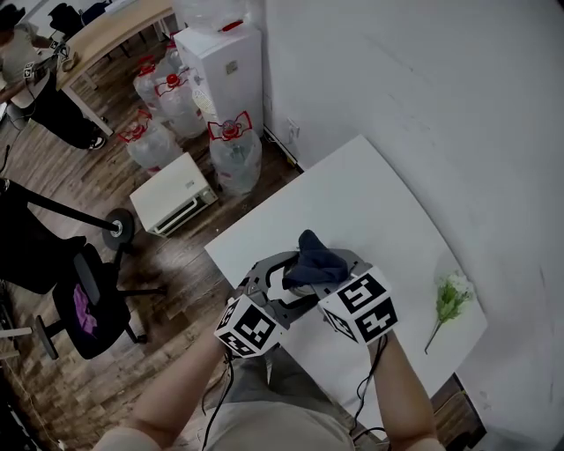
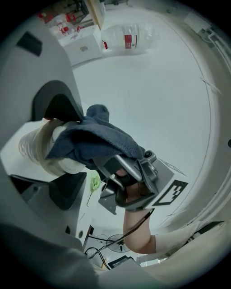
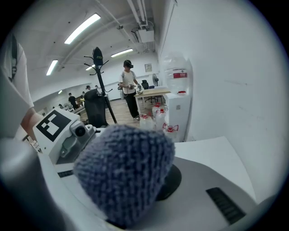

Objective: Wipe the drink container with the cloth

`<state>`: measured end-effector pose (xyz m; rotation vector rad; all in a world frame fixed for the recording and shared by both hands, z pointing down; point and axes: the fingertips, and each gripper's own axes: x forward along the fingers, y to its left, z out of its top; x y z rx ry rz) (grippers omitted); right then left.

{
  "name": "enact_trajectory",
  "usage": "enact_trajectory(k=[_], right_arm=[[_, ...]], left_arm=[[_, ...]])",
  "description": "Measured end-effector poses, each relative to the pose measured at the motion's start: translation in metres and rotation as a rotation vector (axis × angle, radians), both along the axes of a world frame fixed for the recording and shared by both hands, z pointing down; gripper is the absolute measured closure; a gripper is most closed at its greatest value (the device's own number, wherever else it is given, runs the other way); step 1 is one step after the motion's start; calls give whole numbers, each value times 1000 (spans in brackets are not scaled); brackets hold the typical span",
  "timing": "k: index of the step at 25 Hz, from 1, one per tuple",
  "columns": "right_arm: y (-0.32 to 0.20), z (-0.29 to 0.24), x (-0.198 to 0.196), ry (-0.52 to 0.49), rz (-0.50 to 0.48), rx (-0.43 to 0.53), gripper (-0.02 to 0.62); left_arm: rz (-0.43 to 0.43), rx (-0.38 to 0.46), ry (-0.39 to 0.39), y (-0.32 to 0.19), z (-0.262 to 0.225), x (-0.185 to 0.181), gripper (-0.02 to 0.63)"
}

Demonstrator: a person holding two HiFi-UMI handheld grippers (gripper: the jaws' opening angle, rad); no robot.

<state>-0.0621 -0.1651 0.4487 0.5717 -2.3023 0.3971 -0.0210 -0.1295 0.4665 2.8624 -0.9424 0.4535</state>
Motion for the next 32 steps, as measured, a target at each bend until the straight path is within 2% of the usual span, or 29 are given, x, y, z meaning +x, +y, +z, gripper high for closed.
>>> enact_trajectory(k=[4, 8, 12, 16, 21, 26, 30, 32], right_arm=[[20, 1, -13, 68, -56, 14, 560], [50, 1, -15, 68, -216, -87, 560], [54, 3, -1, 99, -283, -127, 561], [48, 3, 10, 86, -251, -143, 560], [32, -1, 28, 9, -131, -152, 560], [2, 0, 17, -4, 17, -19, 560], [5, 1, -6, 37, 4, 69, 560], [12, 0, -11, 54, -31, 77, 560]], left_arm=[[-5, 0, 5, 0, 1, -1, 238], [4, 8, 2, 0, 0, 0, 238], [4, 27, -15, 1, 0, 7, 238], [-19, 16, 5, -1, 1, 2, 238], [-22, 13, 23, -3, 1, 3, 238], [-29, 21, 30, -1, 0, 0, 238], [-28, 18, 32, 0, 0, -2, 239], [-20, 10, 22, 2, 0, -3, 238]])
